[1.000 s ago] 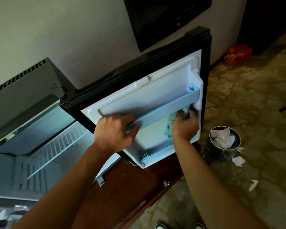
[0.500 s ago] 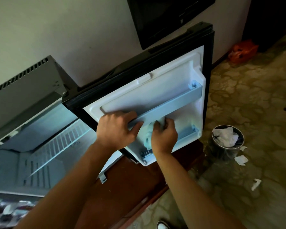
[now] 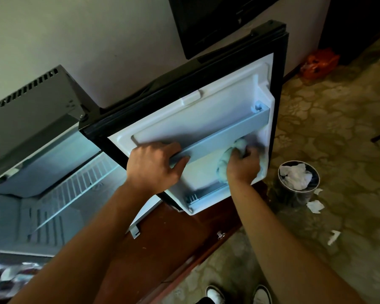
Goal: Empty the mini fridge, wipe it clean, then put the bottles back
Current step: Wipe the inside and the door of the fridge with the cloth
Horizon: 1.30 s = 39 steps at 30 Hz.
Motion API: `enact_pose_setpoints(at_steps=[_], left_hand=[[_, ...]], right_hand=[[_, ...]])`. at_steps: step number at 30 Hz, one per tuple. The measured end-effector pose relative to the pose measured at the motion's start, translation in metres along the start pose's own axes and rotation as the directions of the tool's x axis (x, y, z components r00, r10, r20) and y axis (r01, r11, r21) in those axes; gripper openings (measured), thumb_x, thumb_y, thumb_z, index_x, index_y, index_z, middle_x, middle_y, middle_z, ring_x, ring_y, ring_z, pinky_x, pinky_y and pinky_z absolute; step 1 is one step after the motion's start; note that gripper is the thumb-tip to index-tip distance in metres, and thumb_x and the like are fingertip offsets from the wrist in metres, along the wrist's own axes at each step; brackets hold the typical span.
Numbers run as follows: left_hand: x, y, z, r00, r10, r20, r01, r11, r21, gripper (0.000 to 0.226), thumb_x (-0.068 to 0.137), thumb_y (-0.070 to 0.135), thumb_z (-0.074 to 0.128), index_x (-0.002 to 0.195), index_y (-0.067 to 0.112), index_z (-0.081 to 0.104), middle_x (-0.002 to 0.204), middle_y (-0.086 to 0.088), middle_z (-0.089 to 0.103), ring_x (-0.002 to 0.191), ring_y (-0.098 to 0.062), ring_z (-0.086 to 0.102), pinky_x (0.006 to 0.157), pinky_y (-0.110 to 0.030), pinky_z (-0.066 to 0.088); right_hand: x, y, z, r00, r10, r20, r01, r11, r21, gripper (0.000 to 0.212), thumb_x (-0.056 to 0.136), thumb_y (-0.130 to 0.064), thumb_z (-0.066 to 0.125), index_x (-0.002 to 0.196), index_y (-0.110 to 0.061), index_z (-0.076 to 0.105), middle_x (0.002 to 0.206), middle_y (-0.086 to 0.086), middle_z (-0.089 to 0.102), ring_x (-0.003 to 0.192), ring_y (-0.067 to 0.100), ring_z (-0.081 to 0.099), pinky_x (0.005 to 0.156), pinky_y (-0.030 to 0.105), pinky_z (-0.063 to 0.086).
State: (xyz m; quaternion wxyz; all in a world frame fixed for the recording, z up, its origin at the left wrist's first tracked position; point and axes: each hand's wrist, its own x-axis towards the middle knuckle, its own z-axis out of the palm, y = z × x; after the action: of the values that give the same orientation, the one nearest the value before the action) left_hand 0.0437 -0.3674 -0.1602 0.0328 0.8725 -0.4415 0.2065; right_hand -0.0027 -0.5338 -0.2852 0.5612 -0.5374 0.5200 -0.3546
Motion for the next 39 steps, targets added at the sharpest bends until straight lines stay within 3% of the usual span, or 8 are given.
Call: enact_pose_setpoints(at_steps=[6,11,20,24,28,31,35,39], left_hand=[[0.002,0.001,0.000,1.000,0.003,0.002,-0.003,1.000,0.003,0.029,0.082,0.044,0.062,0.069,0.019,0.059,0.058,0.001,0.056,0.054,-0.028,0.057,0.053,-0.024,0.029],[0.000,-0.001,-0.001,1.000,0.007,0.003,-0.007,1.000,0.003,0.029,0.084,0.047,0.058,0.069,0.021,0.058,0.057,0.002,0.054,0.053,-0.027,0.056,0.054,-0.025,0.026],[-0.001,-0.002,-0.002,1.000,0.011,0.007,-0.011,1.000,0.002,0.028,0.084,0.046,0.058,0.071,0.021,0.060,0.059,0.002,0.057,0.055,-0.027,0.057,0.055,-0.025,0.025],[-0.004,-0.002,-0.003,1.000,0.009,0.014,-0.009,1.000,0.001,0.029,0.084,0.046,0.058,0.072,0.019,0.061,0.061,0.001,0.058,0.057,-0.028,0.058,0.054,-0.025,0.027],[-0.004,-0.003,-0.004,0.999,0.017,0.028,-0.017,1.000,-0.014,0.029,0.086,0.046,0.056,0.074,0.021,0.062,0.061,0.001,0.056,0.057,-0.027,0.056,0.055,-0.025,0.027],[-0.003,-0.003,-0.005,0.999,0.024,0.041,-0.023,0.999,-0.024,0.029,0.086,0.047,0.056,0.075,0.021,0.061,0.061,0.001,0.055,0.058,-0.028,0.055,0.055,-0.026,0.028],[-0.003,0.000,-0.005,0.999,0.003,0.046,-0.002,1.000,-0.028,0.029,0.084,0.046,0.058,0.073,0.019,0.061,0.060,-0.002,0.056,0.059,-0.031,0.057,0.053,-0.027,0.031],[-0.002,0.001,-0.006,0.999,0.000,0.044,0.002,0.999,-0.035,0.028,0.084,0.046,0.059,0.073,0.020,0.060,0.061,-0.003,0.058,0.061,-0.031,0.059,0.053,-0.028,0.031]], right_hand=[[-0.064,0.018,0.024,0.977,0.048,0.207,-0.042,0.998,-0.036,0.014,0.084,-0.012,0.063,0.091,-0.009,0.051,0.093,0.015,0.064,0.092,0.037,0.060,0.069,0.030,0.033],[-0.104,0.026,0.037,0.913,-0.042,0.405,0.089,0.991,-0.098,0.023,0.081,-0.015,0.067,0.083,-0.017,0.044,0.086,0.008,0.064,0.087,0.032,0.061,0.071,0.034,0.042],[-0.026,0.014,0.007,0.989,-0.096,0.115,0.112,0.984,-0.140,0.017,0.087,-0.011,0.060,0.102,-0.004,0.056,0.102,0.020,0.066,0.096,0.039,0.061,0.080,0.042,0.044],[0.015,0.012,-0.008,0.995,-0.057,-0.083,0.050,0.995,-0.086,0.024,0.089,-0.011,0.058,0.111,-0.002,0.060,0.112,0.019,0.065,0.101,0.036,0.060,0.072,0.024,0.032],[0.013,0.025,-0.005,0.999,-0.003,-0.039,0.002,0.999,-0.034,0.034,0.092,-0.015,0.059,0.125,-0.010,0.057,0.125,0.014,0.061,0.110,0.030,0.058,0.070,0.010,0.026],[-0.004,0.031,0.005,0.997,0.076,-0.004,-0.076,0.997,0.000,0.038,0.092,-0.017,0.059,0.130,-0.013,0.054,0.130,0.011,0.058,0.114,0.030,0.056,0.080,0.019,0.033],[-0.048,0.044,0.020,0.987,0.075,0.142,-0.073,0.997,-0.019,0.029,0.090,-0.018,0.064,0.117,-0.009,0.060,0.115,0.013,0.064,0.106,0.032,0.059,0.087,0.033,0.043],[-0.097,0.055,0.038,0.959,0.113,0.261,-0.108,0.994,-0.035,0.013,0.086,-0.017,0.068,0.095,-0.013,0.059,0.099,0.010,0.065,0.094,0.031,0.061,0.076,0.028,0.041]])
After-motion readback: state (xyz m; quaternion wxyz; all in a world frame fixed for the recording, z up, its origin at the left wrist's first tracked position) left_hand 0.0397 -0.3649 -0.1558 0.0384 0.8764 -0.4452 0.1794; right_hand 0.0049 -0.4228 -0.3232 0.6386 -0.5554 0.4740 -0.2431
